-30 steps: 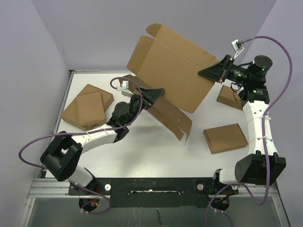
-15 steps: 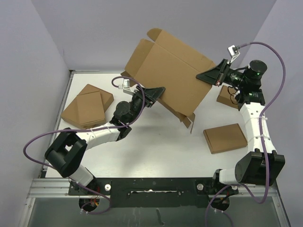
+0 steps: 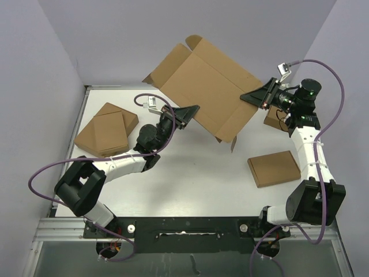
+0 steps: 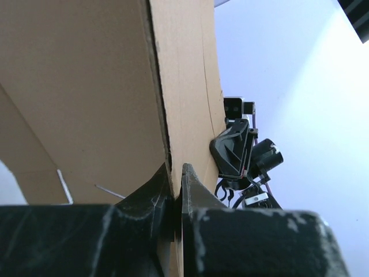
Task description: Fold the paper box
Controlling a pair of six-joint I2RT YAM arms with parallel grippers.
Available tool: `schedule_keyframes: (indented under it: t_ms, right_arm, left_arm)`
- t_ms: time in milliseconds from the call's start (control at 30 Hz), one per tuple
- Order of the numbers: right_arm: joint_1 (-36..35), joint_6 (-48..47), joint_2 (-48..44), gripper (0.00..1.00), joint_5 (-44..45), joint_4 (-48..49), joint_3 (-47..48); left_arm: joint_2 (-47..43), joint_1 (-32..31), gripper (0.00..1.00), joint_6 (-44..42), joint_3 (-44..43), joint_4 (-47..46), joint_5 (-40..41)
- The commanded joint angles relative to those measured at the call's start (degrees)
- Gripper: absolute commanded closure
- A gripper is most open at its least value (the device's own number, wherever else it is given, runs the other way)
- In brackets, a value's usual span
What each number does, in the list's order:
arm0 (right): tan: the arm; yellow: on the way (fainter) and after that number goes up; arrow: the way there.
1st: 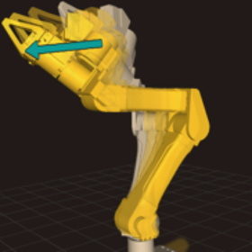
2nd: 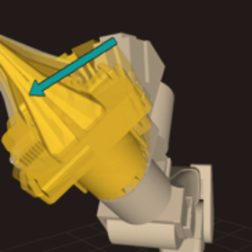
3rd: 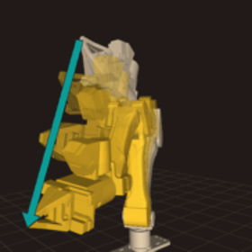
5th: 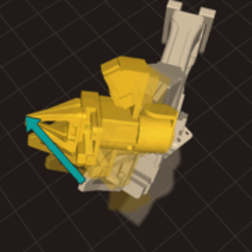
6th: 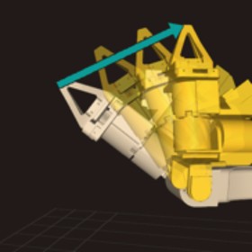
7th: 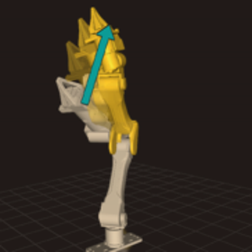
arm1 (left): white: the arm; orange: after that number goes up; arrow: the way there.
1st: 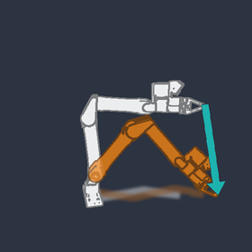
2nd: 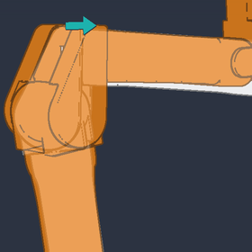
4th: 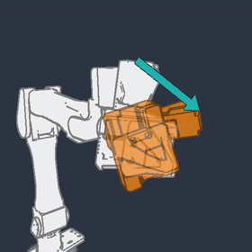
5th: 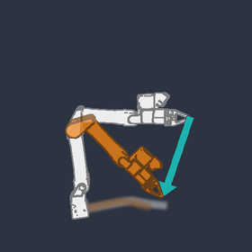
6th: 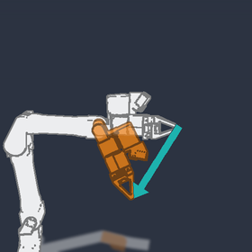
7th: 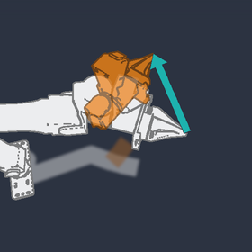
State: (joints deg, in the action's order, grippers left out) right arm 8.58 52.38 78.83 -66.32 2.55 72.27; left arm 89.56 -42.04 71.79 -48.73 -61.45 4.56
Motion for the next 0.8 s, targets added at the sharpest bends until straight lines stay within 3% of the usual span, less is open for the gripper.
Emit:
schedule_keyframes:
  t_ms: [0, 67, 200, 300, 767]
  right_arm:
    - [-0.87, 0.84, -0.17, 1.0, -3.01, 3.57, -0.54]
    - [-0.49, 1.32, -0.14, 1.0, -3.18, 4.49, -0.71]
    - [0.2, 1.52, -0.55, 1.0, -3.67, 5.41, -0.8]
    - [0.21, 1.46, -0.84, 1.0, -3.85, 5.77, -1.25]
    - [0.05, 2.03, -0.89, 1.0, -4.34, 7.08, -1.52]
  left_arm:
    - [0.48, -1.02, 1.0, -0.66, -1.02, -1.55, -1.05]
    - [0.69, -0.96, 1.0, -0.57, -0.7, -2.31, -1.72]
    - [-0.34, 0.39, 0.63, -0.13, 1.12, -0.84, -1.38]
    - [-2.33, 2.51, 0.51, -0.04, 2.03, 1.07, -1.49]
    - [-4.37, 9.47, 0.5, 1.17, 0.49, 9.19, -3.67]
